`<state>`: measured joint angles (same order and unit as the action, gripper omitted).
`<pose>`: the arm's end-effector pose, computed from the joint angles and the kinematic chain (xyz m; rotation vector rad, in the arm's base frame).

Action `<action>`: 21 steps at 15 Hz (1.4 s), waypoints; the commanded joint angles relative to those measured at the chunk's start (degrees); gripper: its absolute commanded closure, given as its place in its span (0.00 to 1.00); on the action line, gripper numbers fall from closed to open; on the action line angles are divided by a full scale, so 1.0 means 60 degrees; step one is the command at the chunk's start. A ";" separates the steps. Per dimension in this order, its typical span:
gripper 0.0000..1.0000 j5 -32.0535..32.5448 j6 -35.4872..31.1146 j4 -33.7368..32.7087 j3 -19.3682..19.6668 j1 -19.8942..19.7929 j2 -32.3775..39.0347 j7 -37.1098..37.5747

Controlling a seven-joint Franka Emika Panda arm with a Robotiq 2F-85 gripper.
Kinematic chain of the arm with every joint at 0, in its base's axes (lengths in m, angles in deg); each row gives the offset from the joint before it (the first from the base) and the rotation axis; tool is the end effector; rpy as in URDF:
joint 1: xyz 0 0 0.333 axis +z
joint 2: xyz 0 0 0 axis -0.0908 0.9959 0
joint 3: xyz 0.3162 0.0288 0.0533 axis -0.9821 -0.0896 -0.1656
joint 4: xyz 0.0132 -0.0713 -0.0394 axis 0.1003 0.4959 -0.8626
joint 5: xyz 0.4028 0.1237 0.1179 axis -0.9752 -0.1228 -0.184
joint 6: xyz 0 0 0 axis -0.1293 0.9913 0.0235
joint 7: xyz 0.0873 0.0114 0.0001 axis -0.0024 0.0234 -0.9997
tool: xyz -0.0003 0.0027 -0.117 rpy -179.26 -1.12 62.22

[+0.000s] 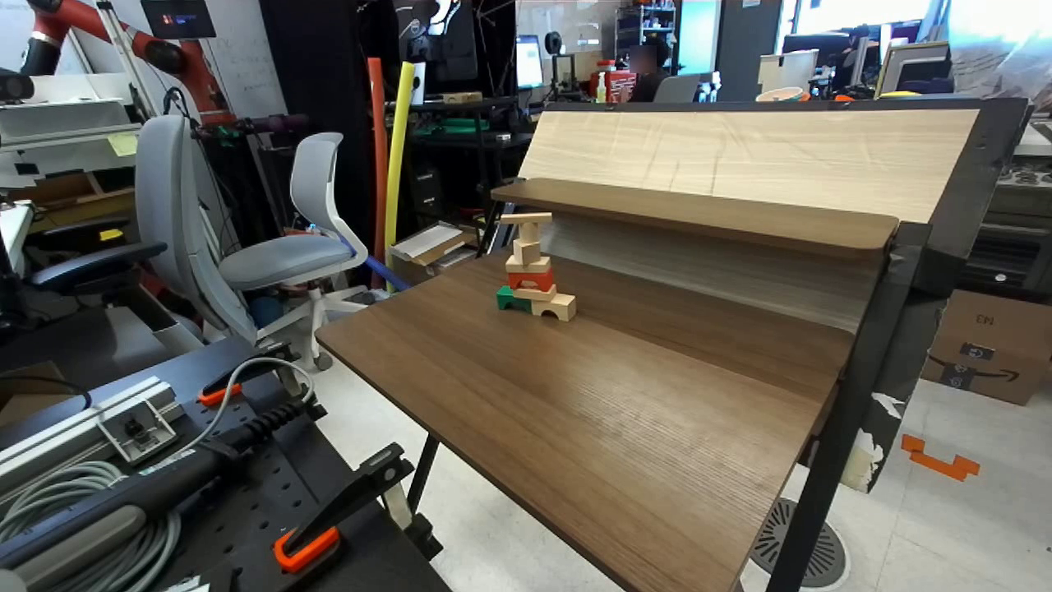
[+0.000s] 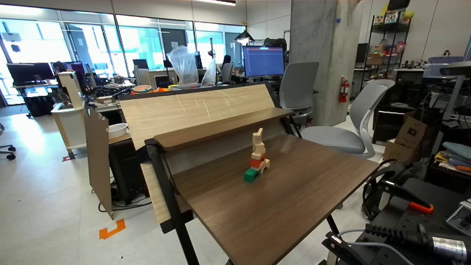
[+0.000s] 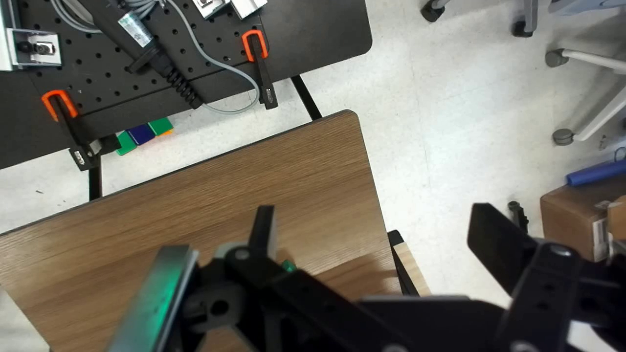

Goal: Remove the wooden object from the top of the stack

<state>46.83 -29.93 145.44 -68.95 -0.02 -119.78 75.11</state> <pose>0.3820 0.1146 0.5016 -2.9246 0.3416 -0.0603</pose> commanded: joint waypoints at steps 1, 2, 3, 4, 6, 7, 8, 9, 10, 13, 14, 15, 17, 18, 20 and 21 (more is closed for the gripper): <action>0.00 -0.0055 0.0045 -0.0027 -0.0082 -0.0112 -0.0004 -0.0054; 0.00 -0.0236 -0.0430 0.0237 -0.0157 -0.0116 0.0031 0.0090; 0.00 -0.0360 -0.0921 0.0411 -0.0257 -0.0178 0.0182 0.0329; 0.00 -0.0331 -0.1468 0.0499 -0.0411 -0.0311 0.0447 0.0702; 0.00 -0.0236 -0.2602 0.0572 -0.0640 -0.0556 0.1105 0.1512; 0.00 -0.0082 -0.3110 0.0534 -0.0771 -0.0726 0.1508 0.1982; 0.00 0.0060 -0.3705 0.0480 -0.0887 -0.0917 0.1988 0.2433; 0.00 0.0277 -0.4138 0.0373 -0.1011 -0.1125 0.2450 0.2927; 0.00 0.0545 -0.4630 0.0235 -0.1091 -0.1340 0.3018 0.3428; 0.00 0.1727 -0.5688 -0.0304 -0.1198 -0.1937 0.4490 0.5233; 0.00 0.2301 -0.5787 -0.0600 -0.1165 -0.2102 0.4950 0.5982; 0.00 0.2835 -0.5882 -0.0877 -0.1076 -0.2173 0.5394 0.6695; 0.00 0.3769 -0.5855 -0.1515 -0.0769 -0.2128 0.6231 0.7990; 0.00 0.4157 -0.5761 -0.1892 -0.0568 -0.2015 0.6668 0.8543; 0.00 0.4678 -0.5648 -0.2599 -0.0116 -0.1684 0.7467 0.9325; 0.00 0.4780 -0.5720 -0.2901 0.0101 -0.1510 0.7846 0.9540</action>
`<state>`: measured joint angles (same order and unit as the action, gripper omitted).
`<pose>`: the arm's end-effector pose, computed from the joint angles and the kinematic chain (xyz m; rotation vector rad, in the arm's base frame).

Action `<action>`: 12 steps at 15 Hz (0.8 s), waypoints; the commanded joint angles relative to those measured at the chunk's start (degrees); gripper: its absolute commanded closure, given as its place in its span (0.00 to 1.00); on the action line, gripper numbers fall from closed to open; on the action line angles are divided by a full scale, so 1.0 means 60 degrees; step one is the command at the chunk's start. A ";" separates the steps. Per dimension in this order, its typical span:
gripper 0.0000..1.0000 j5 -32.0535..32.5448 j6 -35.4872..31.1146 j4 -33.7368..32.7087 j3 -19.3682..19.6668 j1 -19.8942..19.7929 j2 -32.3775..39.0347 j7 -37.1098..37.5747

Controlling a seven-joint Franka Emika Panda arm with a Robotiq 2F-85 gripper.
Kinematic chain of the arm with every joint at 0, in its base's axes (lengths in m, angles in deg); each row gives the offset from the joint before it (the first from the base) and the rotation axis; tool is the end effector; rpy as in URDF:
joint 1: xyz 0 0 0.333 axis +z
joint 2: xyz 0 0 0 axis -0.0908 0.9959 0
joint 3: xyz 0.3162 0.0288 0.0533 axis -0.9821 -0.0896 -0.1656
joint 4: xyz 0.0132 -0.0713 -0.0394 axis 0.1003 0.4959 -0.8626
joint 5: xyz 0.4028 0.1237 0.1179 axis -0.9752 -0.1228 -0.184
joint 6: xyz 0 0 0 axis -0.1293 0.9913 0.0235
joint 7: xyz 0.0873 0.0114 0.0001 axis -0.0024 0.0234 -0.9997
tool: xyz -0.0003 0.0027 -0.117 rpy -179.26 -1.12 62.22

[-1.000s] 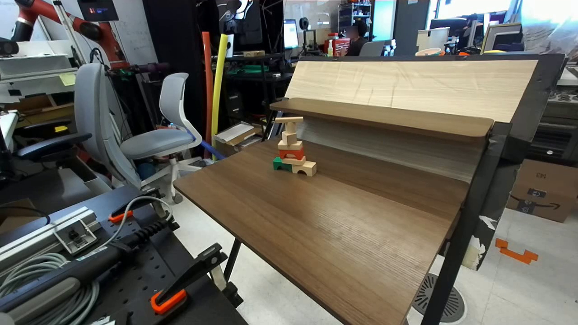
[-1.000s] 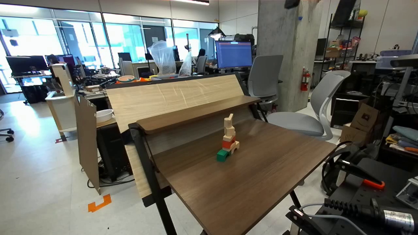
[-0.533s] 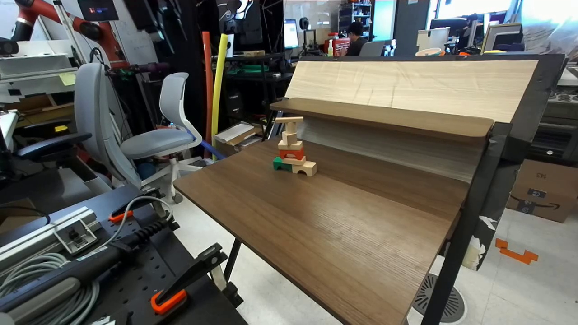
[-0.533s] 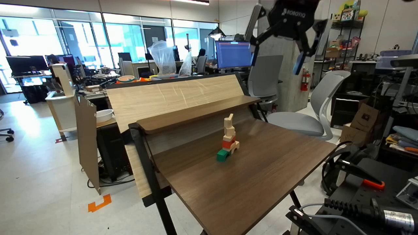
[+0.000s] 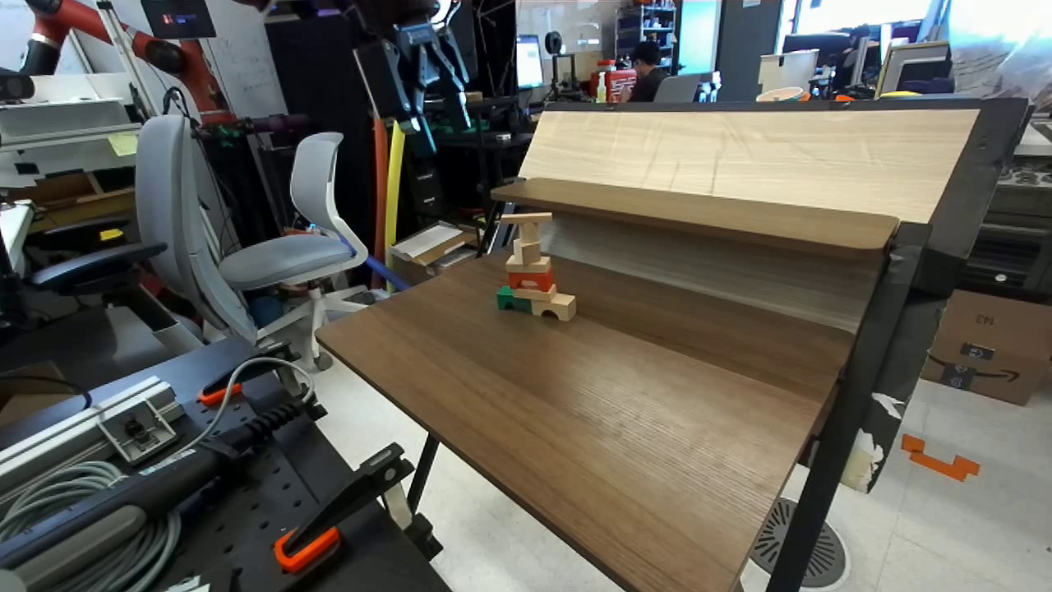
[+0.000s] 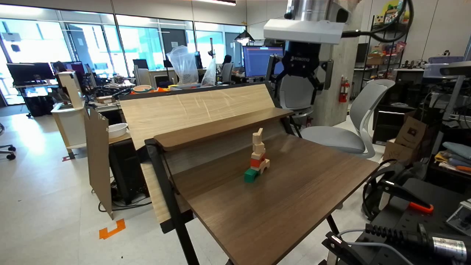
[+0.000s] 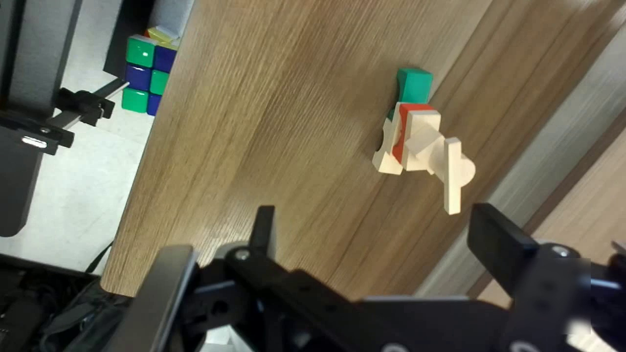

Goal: Remove the wooden object from the top of the stack

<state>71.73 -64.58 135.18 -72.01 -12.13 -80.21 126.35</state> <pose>0.5604 0.0405 0.3220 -2.6674 1.5611 -0.3281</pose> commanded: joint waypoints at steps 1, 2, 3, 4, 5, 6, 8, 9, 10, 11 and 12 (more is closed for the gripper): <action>0.00 0.0703 0.0048 -0.1494 0.0819 0.0684 0.1585 0.1195; 0.00 0.0678 -0.0090 -0.1760 0.1018 0.0853 0.1934 0.1231; 0.00 0.0594 -0.0029 -0.2064 0.1201 0.1026 0.2249 0.1230; 0.00 0.0491 -0.0034 -0.2329 0.1367 0.1183 0.2545 0.1184; 0.00 0.0438 -0.0051 -0.2592 0.1527 0.1333 0.2836 0.1137; 0.00 0.0393 -0.0130 -0.2799 0.1659 0.1458 0.3082 0.1034; 0.00 0.0284 -0.0197 -0.3182 0.1856 0.1694 0.3523 0.0889; 0.00 0.0236 -0.0200 -0.3339 0.1916 0.1795 0.3698 0.0809; 0.00 0.0211 -0.0178 -0.3495 0.1980 0.1890 0.3853 0.0772; 0.00 0.0188 -0.0163 -0.3650 0.2031 0.1976 0.4016 0.0749; 0.00 0.0180 -0.0153 -0.3804 0.2088 0.2060 0.4170 0.0739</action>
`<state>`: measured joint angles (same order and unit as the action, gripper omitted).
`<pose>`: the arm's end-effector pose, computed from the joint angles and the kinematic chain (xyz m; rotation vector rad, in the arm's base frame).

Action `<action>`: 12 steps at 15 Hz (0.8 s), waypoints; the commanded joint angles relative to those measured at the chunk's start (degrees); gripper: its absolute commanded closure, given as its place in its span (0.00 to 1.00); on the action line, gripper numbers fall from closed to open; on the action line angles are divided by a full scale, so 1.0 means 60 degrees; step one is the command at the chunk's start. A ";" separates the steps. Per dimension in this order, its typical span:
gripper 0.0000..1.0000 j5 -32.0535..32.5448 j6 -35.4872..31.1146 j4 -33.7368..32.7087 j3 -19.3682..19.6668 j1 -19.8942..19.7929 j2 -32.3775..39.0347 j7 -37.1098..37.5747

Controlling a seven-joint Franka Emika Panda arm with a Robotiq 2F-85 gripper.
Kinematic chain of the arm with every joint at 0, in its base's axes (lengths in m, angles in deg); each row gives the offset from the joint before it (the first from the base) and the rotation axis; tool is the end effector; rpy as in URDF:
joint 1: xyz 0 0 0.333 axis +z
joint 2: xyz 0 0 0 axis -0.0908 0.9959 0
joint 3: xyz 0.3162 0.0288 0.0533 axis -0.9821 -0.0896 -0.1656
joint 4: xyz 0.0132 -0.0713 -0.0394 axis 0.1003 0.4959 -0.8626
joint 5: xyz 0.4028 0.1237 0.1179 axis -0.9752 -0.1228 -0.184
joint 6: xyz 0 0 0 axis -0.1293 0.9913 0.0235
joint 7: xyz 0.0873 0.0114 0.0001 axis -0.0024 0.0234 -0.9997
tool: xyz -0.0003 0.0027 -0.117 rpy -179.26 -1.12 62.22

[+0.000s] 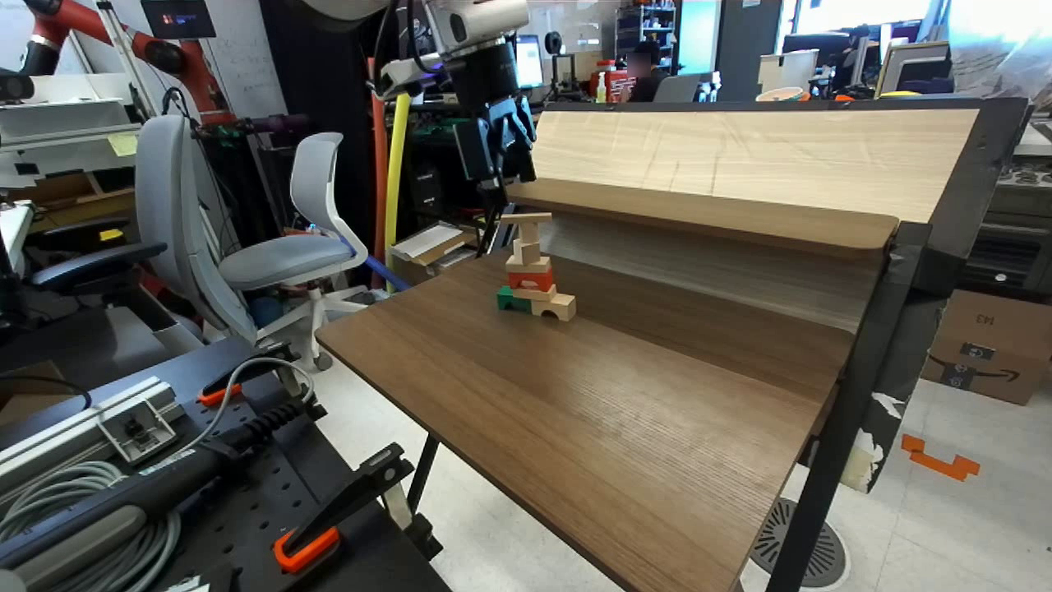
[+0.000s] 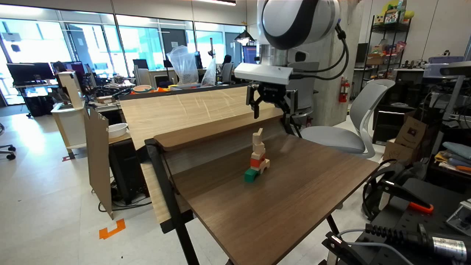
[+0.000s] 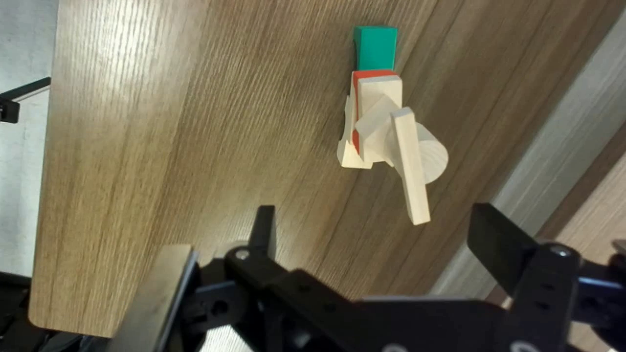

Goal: Remove the wooden object from the top of the stack

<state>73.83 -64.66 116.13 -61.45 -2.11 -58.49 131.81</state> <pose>0.6578 0.0412 0.2463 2.6378 -1.6795 0.2939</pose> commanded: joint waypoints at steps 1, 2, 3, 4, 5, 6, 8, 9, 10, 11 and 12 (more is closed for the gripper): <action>0.00 -0.0172 -0.0156 -0.0778 0.0384 0.0464 0.0708 -0.0171; 0.00 -0.0196 -0.0194 -0.0912 0.0418 0.0507 0.0869 -0.0186; 0.00 -0.0199 -0.0190 -0.1068 0.0472 0.0564 0.1045 -0.0156; 0.00 -0.0178 -0.0214 -0.1192 0.0537 0.0618 0.1202 -0.0139; 0.00 -0.0178 -0.0220 -0.1312 0.0591 0.0664 0.1349 -0.0142; 0.00 -0.0172 -0.0200 -0.1446 0.0645 0.0712 0.1497 -0.0138; 0.00 -0.0214 -0.0162 -0.1702 0.0729 0.0785 0.1782 -0.0144; 0.18 -0.0251 -0.0117 -0.1778 0.0745 0.0805 0.1855 -0.0163; 0.26 -0.0268 -0.0112 -0.1849 0.0760 0.0821 0.1938 -0.0197; 0.35 -0.0287 -0.0119 -0.1911 0.0764 0.0827 0.2009 -0.0226; 0.42 -0.0283 -0.0115 -0.1961 0.0783 0.0843 0.2072 -0.0233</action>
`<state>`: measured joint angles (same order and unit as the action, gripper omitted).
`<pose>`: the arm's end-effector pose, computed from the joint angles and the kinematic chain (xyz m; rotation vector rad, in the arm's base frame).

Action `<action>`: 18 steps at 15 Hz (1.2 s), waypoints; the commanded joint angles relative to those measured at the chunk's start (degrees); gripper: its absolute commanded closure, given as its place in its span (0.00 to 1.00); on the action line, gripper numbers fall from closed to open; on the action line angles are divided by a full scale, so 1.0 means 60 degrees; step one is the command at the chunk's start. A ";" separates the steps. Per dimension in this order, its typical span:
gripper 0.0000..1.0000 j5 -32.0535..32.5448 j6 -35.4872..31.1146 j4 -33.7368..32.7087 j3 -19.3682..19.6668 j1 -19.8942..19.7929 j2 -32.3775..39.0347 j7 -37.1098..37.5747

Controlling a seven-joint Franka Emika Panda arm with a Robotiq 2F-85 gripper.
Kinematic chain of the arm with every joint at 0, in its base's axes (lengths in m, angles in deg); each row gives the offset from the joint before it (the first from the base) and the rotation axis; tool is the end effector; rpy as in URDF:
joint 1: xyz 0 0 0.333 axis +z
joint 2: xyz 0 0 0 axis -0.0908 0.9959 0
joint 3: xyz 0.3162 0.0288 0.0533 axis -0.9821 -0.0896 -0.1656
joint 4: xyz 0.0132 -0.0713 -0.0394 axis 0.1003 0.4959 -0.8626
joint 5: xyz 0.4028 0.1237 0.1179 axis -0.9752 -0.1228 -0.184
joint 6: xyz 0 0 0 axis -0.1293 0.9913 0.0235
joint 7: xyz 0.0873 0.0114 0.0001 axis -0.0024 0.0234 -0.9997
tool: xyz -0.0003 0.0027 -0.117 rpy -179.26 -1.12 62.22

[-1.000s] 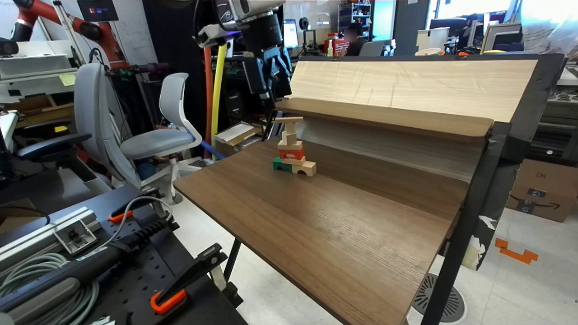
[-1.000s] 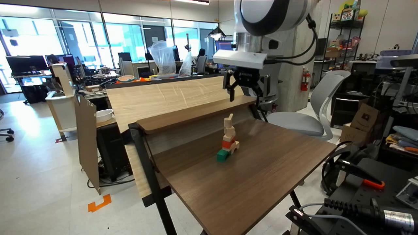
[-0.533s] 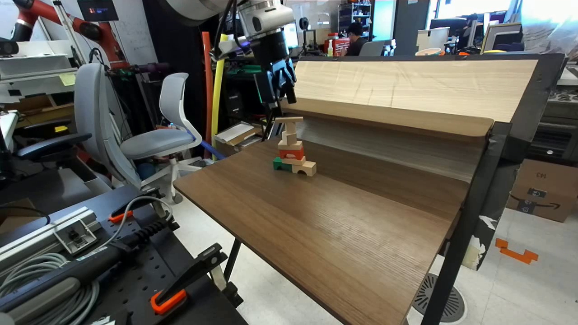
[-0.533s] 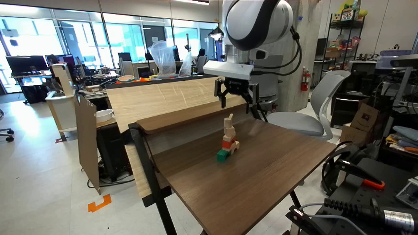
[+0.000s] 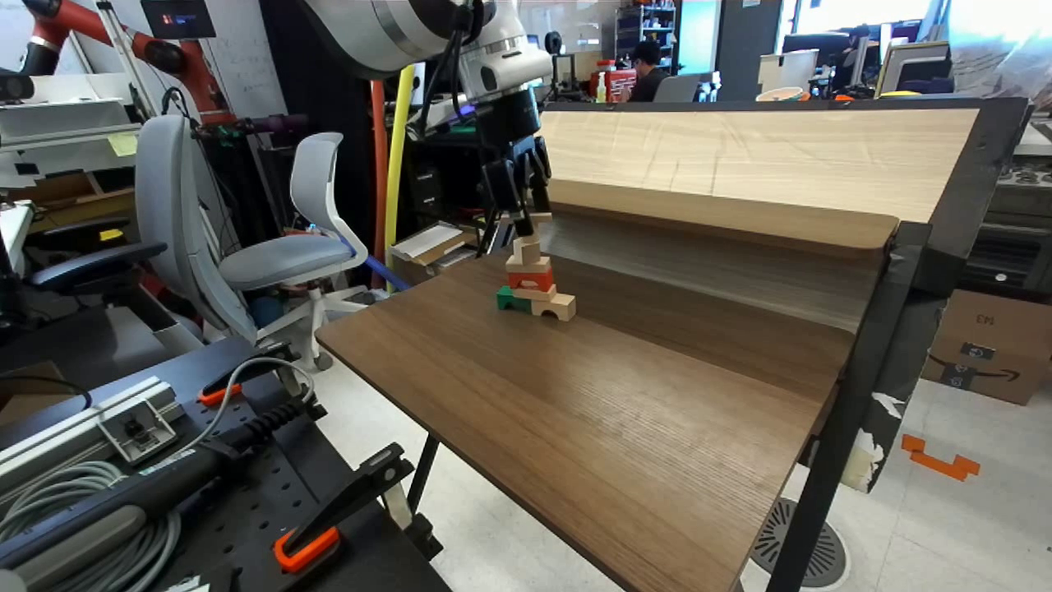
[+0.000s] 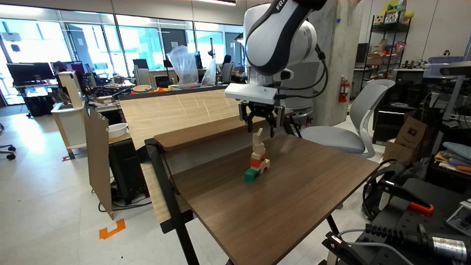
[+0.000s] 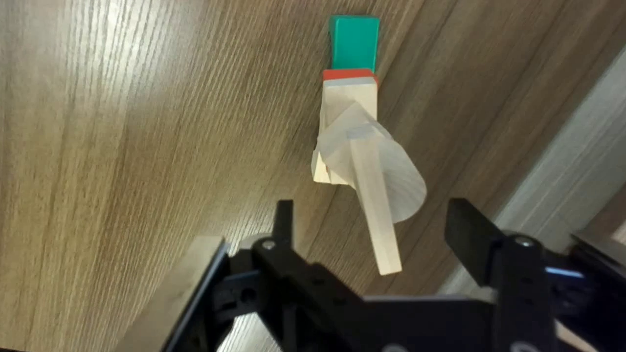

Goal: Remove the wooden object from the top of the stack

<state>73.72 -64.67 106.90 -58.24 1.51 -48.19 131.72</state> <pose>0.6954 0.0504 0.1986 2.6262 -1.6387 0.2936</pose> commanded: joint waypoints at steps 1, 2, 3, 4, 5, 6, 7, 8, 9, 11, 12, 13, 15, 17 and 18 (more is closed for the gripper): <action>0.51 -0.0266 -0.0122 -0.0463 0.0256 0.0244 0.0410 -0.0238; 0.58 -0.0256 -0.0118 -0.0493 0.0277 0.0257 0.0448 -0.0240; 0.65 -0.0254 -0.0125 -0.0522 0.0291 0.0264 0.0485 -0.0252; 0.73 -0.0255 -0.0151 -0.0540 0.0299 0.0270 0.0496 -0.0268; 0.87 -0.0266 -0.0153 -0.0591 0.0298 0.0277 0.0483 -0.0293; 0.93 -0.0278 -0.0160 -0.0609 0.0292 0.0275 0.0477 -0.0304; 0.95 -0.0276 -0.0151 -0.0644 0.0295 0.0277 0.0466 -0.0311; 0.93 -0.0282 -0.0161 -0.0671 0.0287 0.0271 0.0446 -0.0340; 0.93 -0.0290 -0.0162 -0.0690 0.0282 0.0263 0.0417 -0.0364; 0.93 -0.0311 -0.0174 -0.0750 0.0273 0.0250 0.0380 -0.0395; 0.93 -0.0312 -0.0163 -0.0776 0.0277 0.0251 0.0366 -0.0395; 0.93 -0.0339 -0.0165 -0.0803 0.0265 0.0234 0.0349 -0.0409; 0.93 -0.0360 -0.0157 -0.0878 0.0289 0.0218 0.0349 -0.0398; 0.93 -0.0378 -0.0143 -0.0976 0.0340 0.0189 0.0378 -0.0368; 0.93 -0.0394 -0.0115 -0.1021 0.0372 0.0168 0.0393 -0.0359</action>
<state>73.36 -64.67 102.12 -57.58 1.73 -46.31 130.67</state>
